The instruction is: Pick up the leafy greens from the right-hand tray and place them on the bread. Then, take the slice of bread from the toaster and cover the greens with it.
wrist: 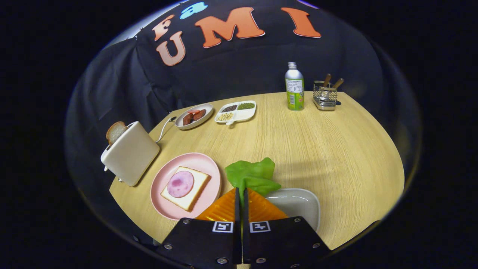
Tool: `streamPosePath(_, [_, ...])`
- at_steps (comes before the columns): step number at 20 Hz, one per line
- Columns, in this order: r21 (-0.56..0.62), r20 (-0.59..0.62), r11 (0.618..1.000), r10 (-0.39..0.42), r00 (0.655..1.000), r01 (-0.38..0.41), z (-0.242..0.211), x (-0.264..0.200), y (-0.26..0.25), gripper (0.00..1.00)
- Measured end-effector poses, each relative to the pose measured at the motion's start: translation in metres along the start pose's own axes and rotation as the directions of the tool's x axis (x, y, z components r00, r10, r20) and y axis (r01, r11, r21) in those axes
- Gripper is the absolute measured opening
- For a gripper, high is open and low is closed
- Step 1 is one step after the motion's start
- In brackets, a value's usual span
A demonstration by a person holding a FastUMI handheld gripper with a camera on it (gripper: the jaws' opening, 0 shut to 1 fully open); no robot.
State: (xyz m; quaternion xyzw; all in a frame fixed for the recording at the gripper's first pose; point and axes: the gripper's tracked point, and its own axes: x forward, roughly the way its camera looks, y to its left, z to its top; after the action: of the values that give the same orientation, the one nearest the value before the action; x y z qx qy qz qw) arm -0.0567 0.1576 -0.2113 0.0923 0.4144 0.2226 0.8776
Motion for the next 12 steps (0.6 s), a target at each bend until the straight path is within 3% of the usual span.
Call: streamPosePath(12, [-0.053, 0.013, 0.962, 0.268, 0.963, -0.267, 0.021, 0.018, 0.110, 0.02])
